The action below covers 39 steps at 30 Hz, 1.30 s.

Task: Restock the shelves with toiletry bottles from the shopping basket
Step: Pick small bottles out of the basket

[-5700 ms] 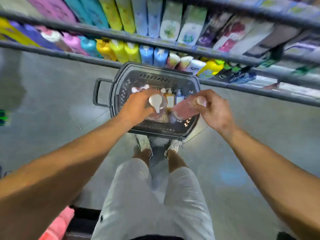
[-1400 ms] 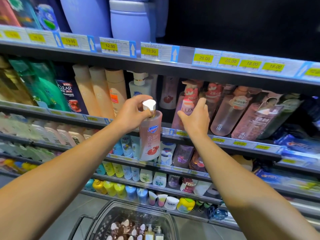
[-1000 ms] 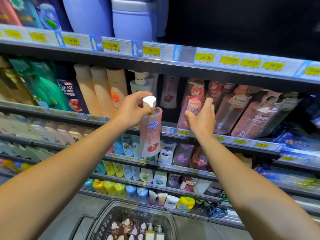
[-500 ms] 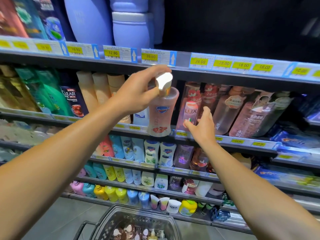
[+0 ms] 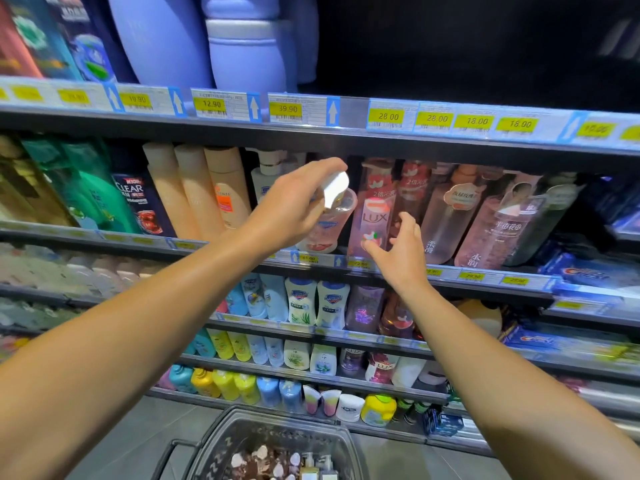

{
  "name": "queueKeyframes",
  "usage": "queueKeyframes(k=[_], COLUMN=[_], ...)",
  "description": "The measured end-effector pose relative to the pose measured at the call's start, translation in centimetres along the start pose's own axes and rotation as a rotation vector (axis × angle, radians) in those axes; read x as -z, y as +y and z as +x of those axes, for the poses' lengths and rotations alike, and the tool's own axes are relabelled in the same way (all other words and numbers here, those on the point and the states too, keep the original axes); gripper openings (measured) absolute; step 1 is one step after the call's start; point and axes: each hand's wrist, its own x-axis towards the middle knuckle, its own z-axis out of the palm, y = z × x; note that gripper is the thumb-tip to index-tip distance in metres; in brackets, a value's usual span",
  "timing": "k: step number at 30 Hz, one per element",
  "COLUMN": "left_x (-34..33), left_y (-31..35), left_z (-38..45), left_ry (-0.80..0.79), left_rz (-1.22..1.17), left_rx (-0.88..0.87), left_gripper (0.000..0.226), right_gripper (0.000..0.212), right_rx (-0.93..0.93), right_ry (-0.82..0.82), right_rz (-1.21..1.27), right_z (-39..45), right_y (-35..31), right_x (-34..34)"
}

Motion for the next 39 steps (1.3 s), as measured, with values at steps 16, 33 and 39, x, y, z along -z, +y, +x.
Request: queueKeyframes(k=[16,33,39], left_x=[-4.4,-5.7,-7.7], left_y=[0.2,-2.0,-2.9], left_z=[1.4,5.9,5.2], left_ry=[0.172,0.182,0.203], left_rz=[-0.309,-0.300,-0.225], left_rx=[0.345,0.815,0.890], left_gripper=[0.035,0.029,0.028], right_gripper=[0.074,0.068,0.067], right_rx=[-0.014,-0.008,-0.003], right_ry=[0.022,0.014,0.009], right_rz=[0.045,0.051,0.040], right_z=[0.1,0.5,0.5], right_y=[-0.3,-0.2,-0.3], right_x=[-0.4,-0.1,-0.1])
